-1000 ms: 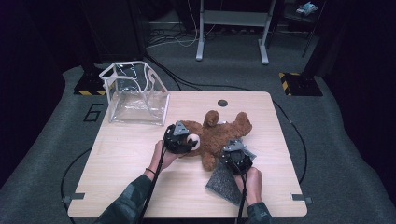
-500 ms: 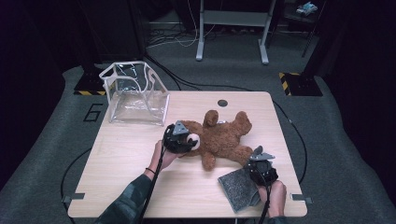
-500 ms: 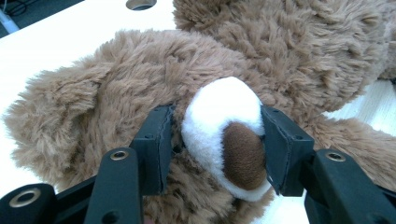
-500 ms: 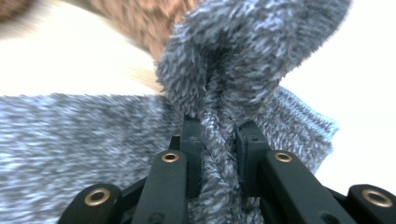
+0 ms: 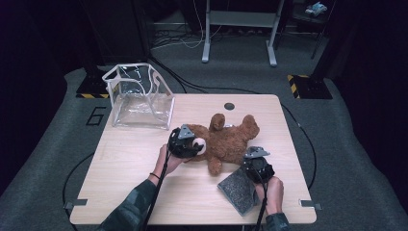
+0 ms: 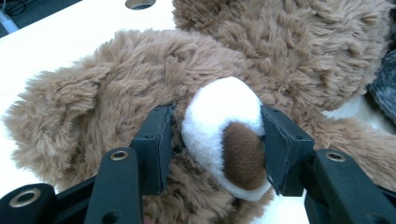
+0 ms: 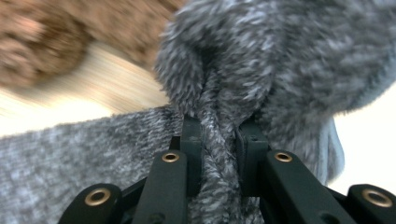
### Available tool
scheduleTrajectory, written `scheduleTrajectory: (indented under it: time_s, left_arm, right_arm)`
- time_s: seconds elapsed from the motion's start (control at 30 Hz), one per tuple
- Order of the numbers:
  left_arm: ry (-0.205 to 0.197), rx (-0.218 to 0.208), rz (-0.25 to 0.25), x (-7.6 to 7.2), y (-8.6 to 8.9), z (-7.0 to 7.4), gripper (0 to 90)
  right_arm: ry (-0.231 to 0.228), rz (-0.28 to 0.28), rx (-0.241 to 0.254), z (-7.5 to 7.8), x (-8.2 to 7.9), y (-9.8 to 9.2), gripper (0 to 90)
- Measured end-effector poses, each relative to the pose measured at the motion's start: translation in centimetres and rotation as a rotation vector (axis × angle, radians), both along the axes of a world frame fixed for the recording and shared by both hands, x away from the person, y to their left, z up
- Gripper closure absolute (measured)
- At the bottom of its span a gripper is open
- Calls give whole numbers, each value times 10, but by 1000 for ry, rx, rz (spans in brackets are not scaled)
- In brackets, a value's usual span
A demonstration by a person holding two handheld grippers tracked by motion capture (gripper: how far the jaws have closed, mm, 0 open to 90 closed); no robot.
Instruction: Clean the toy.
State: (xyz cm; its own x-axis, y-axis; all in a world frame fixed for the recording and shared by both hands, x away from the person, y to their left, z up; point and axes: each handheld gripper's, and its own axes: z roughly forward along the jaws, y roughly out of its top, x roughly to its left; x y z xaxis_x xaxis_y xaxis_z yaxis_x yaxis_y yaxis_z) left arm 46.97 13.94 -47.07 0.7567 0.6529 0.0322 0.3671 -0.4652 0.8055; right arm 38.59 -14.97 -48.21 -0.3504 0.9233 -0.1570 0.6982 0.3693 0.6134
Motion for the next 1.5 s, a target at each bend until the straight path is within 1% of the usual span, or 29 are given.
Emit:
scheduleTrajectory:
  time_s: [0.03, 0.1, 0.17, 0.23, 0.3, 0.33, 0.37, 0.4, 0.43, 0.47, 0.53, 0.57, 0.6, 0.63, 0.7, 0.8, 0.83, 0.87, 0.9, 0.93, 1.03, 1.1, 1.13, 1.2, 1.23, 1.3, 1.37, 1.4, 1.5]
  left_arm:
    - [1, -1, 0, 0, 0, 0, 481]
    - [7, 1, -5, 0, 0, 0, 481]
    - [9, 3, -6, 1, 0, 1, 482]
    - [13, 10, -8, 1, 0, 1, 482]
    - [11, 13, -4, 1, 0, 2, 481]
    - [10, 16, -6, 1, 0, 2, 482]
    - [11, 19, -7, 1, 0, 2, 481]
    - [11, 17, -11, 2, 0, 2, 482]
    - [12, 16, -9, 2, 0, 2, 482]
    - [20, 15, -15, 2, 1, 2, 482]
    - [17, 18, -17, 2, 1, 2, 482]
    - [20, 15, -21, 3, 1, 2, 482]
    - [16, 13, -18, 3, 1, 2, 482]
    - [18, 10, -19, 3, 1, 2, 482]
    - [19, 9, -21, 3, 1, 2, 482]
    - [19, 5, -20, 3, 1, 1, 482]
    - [20, 7, -18, 3, 1, 2, 482]
    - [23, 11, -20, 3, 1, 2, 482]
    - [24, 12, -20, 3, 1, 2, 482]
    - [24, 12, -20, 3, 1, 2, 482]
    - [23, 15, -18, 3, 1, 2, 482]
    - [18, 9, -12, 2, 0, 2, 481]
    - [18, 10, -12, 2, 0, 2, 481]
    - [16, 13, -10, 2, 0, 2, 481]
    - [16, 8, -5, 2, 0, 2, 481]
    - [17, 5, -3, 3, 0, 1, 482]
    - [14, 8, -2, 2, -1, 1, 481]
    - [11, 9, -5, 2, 0, 1, 482]
    - [14, 6, 0, 2, -1, 1, 481]
  right_arm:
    - [-6, -1, -10, 0, -1, -2, 769]
    - [-18, 7, 6, 2, -5, 0, 769]
    - [-52, 75, 33, 9, -8, 11, 769]
    - [-70, 143, 43, 17, -6, 32, 769]
    - [-67, 199, 37, 19, 0, 52, 768]
    - [-67, 224, 25, 19, 5, 63, 768]
    - [-68, 251, -1, 18, 10, 72, 768]
    - [-64, 260, -16, 15, 15, 80, 768]
    - [-54, 242, -40, 11, 20, 86, 769]
    - [-63, 240, -49, 8, 23, 87, 770]
    - [-50, 224, -24, 7, 25, 82, 773]
    - [-50, 209, -23, 6, 24, 78, 774]
    - [-53, 195, -28, 6, 23, 73, 774]
    - [-40, 170, -26, 6, 20, 67, 774]
    - [-36, 126, -41, 4, 17, 53, 774]
    - [-24, 54, -5, 0, 16, 28, 775]
    - [-24, 31, -5, -1, 16, 22, 774]
    - [-24, 22, 3, -1, 16, 18, 774]
    - [-22, 24, 18, -1, 16, 17, 774]
    - [-31, 34, 17, 0, 15, 18, 773]
    - [-33, 111, 57, 4, 12, 32, 772]
    - [-15, 171, 79, 5, 14, 50, 771]
    - [-11, 173, 82, 4, 16, 56, 771]
    - [-15, 175, 67, 2, 24, 69, 770]
    - [-9, 158, 81, 1, 28, 74, 770]
    - [5, 153, 124, -1, 33, 77, 771]
    - [18, 189, 177, -3, 34, 78, 775]
    - [38, 206, 198, -3, 32, 80, 776]
    - [61, 270, 222, -5, 23, 91, 776]
